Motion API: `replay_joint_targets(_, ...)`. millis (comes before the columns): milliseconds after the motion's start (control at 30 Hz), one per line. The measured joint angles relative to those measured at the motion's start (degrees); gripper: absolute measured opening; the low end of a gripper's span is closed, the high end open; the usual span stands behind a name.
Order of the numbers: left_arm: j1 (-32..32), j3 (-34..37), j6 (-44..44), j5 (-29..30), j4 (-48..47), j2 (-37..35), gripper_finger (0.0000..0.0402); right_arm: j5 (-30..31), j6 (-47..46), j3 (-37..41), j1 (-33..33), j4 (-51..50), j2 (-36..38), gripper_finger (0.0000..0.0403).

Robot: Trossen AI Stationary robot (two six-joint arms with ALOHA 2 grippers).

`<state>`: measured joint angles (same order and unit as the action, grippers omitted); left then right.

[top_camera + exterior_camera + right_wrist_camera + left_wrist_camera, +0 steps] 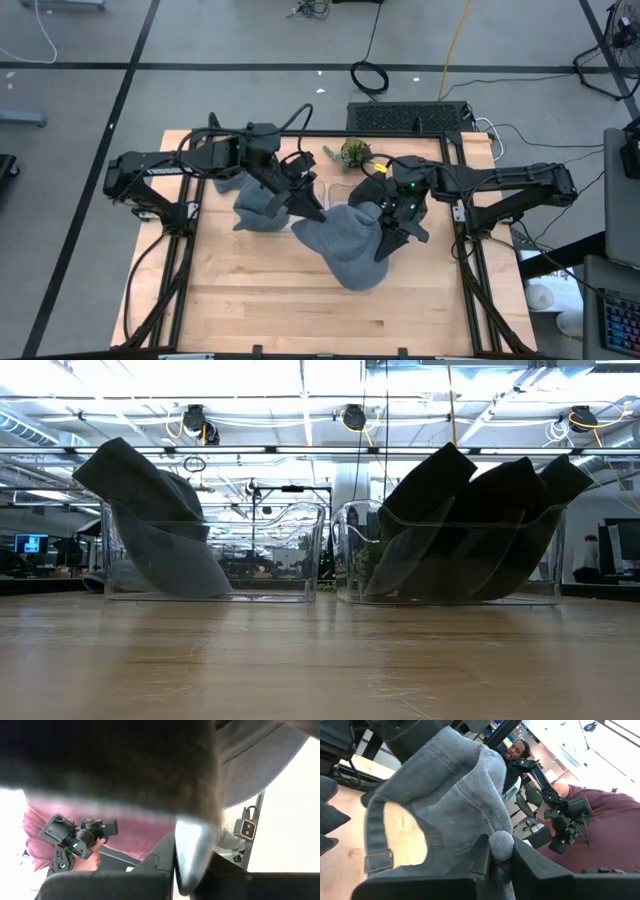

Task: Pick & Place hat
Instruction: Put the bottom gray cap into the left transparent bin

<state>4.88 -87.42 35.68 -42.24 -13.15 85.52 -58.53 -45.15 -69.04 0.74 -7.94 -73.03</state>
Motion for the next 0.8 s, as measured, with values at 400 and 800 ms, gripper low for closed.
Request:
replay_joint_targets(400,4.2,0.0,6.5,-2.8,3.7,-5.8,0.0043,-0.3,2.6,0.0,0.0,0.0,3.3,0.0055)
replay_joint_targets(800,6.9,0.0,8.8,11.6,-1.6,-12.9,0.0043,3.4,12.7,0.0,-1.5,-2.8,10.3,0.0039)
